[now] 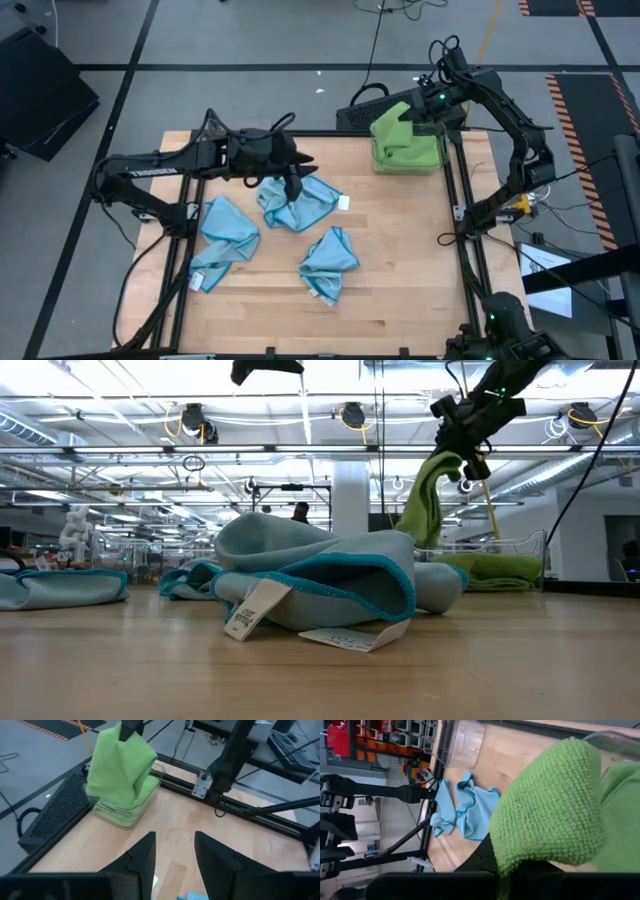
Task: Sort microfiber towel by color & place in baskets
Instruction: Stack the green towel on top of the green towel in the right transparent bin, then fold the top blue towel
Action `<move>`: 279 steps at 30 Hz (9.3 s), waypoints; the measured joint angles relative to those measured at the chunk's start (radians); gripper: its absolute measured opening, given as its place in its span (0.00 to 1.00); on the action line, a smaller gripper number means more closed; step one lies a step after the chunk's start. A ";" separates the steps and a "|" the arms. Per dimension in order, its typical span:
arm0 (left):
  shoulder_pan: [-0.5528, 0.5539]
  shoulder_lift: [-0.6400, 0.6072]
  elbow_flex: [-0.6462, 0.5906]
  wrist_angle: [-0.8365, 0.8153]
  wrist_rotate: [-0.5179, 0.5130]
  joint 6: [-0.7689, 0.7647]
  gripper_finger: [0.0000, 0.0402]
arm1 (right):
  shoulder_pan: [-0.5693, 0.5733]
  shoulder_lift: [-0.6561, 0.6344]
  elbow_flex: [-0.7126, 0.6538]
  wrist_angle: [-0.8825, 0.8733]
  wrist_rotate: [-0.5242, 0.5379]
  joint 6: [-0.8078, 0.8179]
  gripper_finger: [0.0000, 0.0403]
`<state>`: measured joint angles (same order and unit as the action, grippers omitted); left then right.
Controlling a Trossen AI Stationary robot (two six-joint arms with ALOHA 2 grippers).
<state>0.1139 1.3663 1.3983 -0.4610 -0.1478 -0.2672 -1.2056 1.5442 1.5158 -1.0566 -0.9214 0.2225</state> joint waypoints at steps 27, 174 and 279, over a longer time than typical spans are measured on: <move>0.044 0.000 0.000 0.002 -0.010 -0.002 0.34 | 0.003 0.006 -0.074 0.052 0.108 -0.018 0.00; -0.242 -0.010 -0.397 -0.461 0.095 -0.642 0.34 | 0.960 -0.374 0.053 0.228 0.756 0.550 0.52; 0.106 0.252 -0.604 0.196 0.086 -0.167 0.06 | 0.688 -0.381 -0.039 0.111 0.632 -0.153 0.52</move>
<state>0.2196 1.6184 0.7939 -0.2651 -0.0614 -0.4346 -0.5175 1.1633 1.4769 -0.9453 -0.2897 0.0699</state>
